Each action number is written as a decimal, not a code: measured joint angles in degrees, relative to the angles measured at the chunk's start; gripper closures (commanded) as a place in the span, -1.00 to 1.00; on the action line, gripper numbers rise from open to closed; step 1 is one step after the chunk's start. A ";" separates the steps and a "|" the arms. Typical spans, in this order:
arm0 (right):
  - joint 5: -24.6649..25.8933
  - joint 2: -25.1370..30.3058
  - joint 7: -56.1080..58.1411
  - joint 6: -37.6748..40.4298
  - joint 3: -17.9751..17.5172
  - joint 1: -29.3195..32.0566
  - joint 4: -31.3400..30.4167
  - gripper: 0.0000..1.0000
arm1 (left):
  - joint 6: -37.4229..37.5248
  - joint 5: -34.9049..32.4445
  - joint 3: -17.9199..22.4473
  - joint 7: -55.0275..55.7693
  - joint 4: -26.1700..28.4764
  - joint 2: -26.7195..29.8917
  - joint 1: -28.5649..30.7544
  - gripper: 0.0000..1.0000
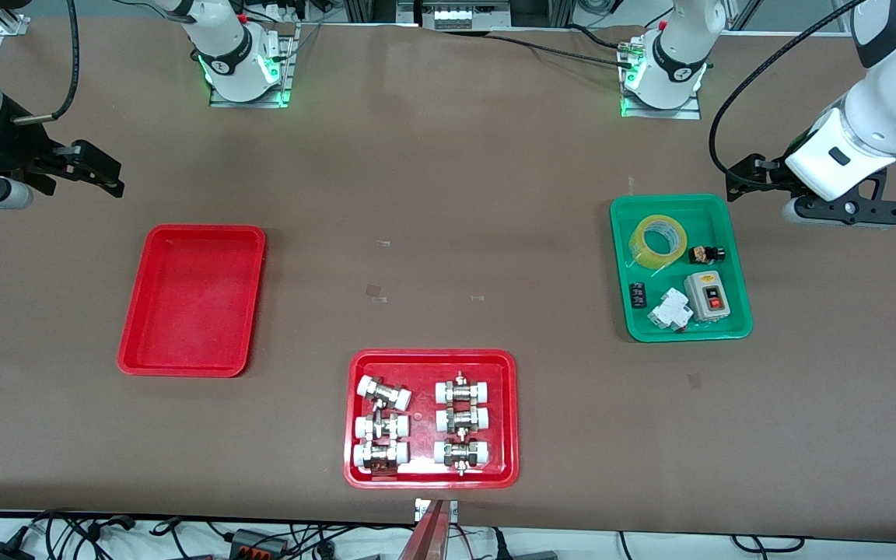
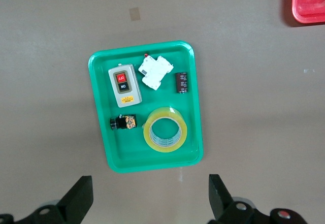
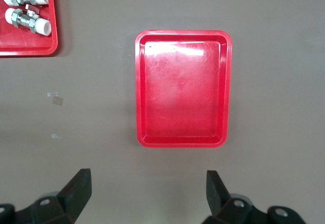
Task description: Left arm passes tape to right arm into tray
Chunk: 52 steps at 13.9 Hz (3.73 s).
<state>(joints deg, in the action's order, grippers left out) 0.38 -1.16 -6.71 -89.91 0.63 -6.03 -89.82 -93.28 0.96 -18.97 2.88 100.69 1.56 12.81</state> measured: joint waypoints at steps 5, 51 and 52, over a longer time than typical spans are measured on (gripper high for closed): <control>-0.03 -0.03 -0.02 0.14 0.00 0.01 0.00 -1.00 | 0.68 0.00 -0.07 0.00 0.00 0.00 0.00 -1.00; -0.08 0.07 0.05 0.36 -0.03 -0.03 0.78 -1.00 | -28.77 -7.66 -1.11 -1.69 27.74 -17.93 5.99 0.98; -0.06 -0.02 0.05 0.33 0.06 0.03 0.78 -1.00 | -26.04 -7.66 -1.21 -3.13 25.46 -17.26 6.00 0.98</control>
<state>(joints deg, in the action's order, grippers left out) 0.32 -1.18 -6.67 -89.58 0.70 -6.00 -89.04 -119.32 -6.70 -20.19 -0.25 126.14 -15.69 18.80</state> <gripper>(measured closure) 0.000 0.784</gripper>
